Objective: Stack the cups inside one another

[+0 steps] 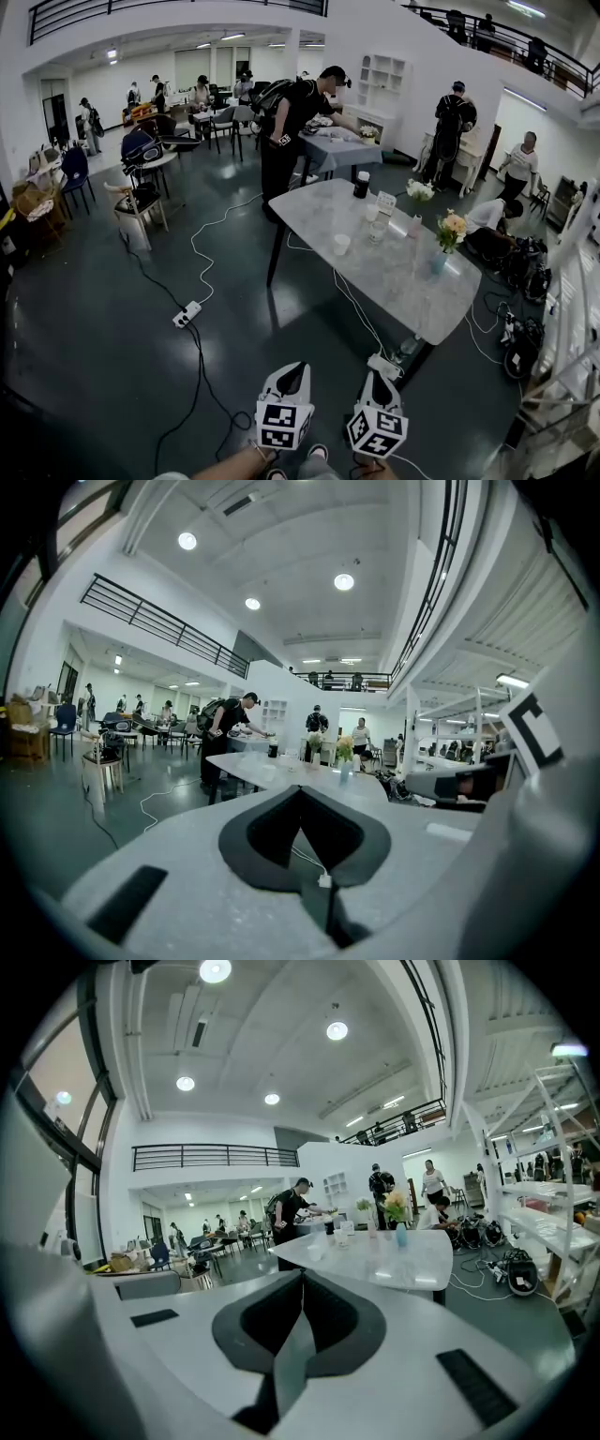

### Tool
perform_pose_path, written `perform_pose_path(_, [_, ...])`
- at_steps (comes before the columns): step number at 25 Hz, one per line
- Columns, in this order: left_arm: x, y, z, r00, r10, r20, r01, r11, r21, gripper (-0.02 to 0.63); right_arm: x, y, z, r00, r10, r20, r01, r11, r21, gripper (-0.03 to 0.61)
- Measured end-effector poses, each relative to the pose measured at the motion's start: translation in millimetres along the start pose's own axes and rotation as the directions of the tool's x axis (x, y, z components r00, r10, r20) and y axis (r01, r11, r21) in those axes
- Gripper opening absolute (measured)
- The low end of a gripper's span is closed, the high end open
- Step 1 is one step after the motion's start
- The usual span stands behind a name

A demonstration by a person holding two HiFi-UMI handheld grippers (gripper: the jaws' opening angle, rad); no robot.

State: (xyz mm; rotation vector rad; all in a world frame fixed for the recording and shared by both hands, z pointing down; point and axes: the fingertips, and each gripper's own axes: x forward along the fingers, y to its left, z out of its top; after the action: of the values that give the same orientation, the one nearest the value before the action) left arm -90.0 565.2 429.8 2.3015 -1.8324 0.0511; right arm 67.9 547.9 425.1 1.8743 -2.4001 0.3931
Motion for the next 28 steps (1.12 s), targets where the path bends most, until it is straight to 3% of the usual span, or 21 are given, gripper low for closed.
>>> perform_pose_path(8, [38, 19, -5, 1.0, 0.012, -0.016, -0.012, 1.0, -0.018, 0.002, 44, -7, 2, 1.0, -0.006, -0.016, 0.007, 1.0, 0.009, 0.006])
perform_pose_path(28, [184, 29, 30, 0.999, 0.03, -0.026, -0.03, 0.999, -0.013, 0.002, 182, -55, 48, 0.999, 0.025, -0.035, -0.024, 1.0, 0.016, 0.006])
